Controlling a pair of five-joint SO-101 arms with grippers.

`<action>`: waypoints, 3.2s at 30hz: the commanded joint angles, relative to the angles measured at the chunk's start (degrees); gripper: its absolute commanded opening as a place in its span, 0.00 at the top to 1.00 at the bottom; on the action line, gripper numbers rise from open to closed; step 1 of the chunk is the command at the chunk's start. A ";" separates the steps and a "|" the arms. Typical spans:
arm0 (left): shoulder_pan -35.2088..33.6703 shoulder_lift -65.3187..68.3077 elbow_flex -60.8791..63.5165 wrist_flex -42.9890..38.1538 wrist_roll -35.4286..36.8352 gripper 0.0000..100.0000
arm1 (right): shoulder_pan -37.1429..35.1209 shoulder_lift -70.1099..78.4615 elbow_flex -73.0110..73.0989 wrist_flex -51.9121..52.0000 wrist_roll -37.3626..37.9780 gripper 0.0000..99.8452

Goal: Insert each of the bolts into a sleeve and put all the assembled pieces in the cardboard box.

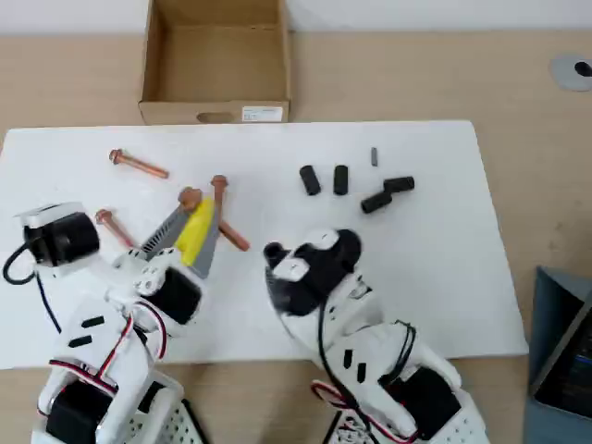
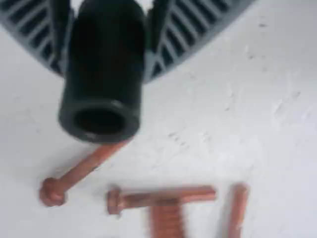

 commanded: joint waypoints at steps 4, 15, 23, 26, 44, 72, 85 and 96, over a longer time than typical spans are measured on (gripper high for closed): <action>2.73 -0.48 -4.48 -1.49 0.18 1.00 | -1.27 -5.41 0.48 -1.58 3.96 0.99; 5.89 -0.48 -0.70 -1.58 0.00 1.00 | -1.27 -5.23 0.48 -4.13 5.80 0.99; 5.36 -0.48 1.32 -1.67 -0.18 1.00 | -1.27 -5.41 0.48 -4.31 5.80 0.99; 5.01 -0.57 2.90 -4.31 -0.18 1.00 | -1.27 -5.41 0.48 -4.22 5.80 0.99; 9.23 -0.48 5.98 -5.45 -0.18 1.00 | -1.27 -5.41 0.31 -4.40 5.80 0.99; 15.21 -0.57 9.67 7.21 -13.63 0.99 | -1.27 -5.41 -0.40 -4.48 9.23 0.99; 9.05 -0.48 5.63 7.47 -13.36 0.83 | -1.10 -5.41 0.13 -4.13 9.05 0.99; 8.53 -0.48 1.05 7.47 -13.19 0.83 | -1.10 -5.41 0.57 -4.13 9.05 0.99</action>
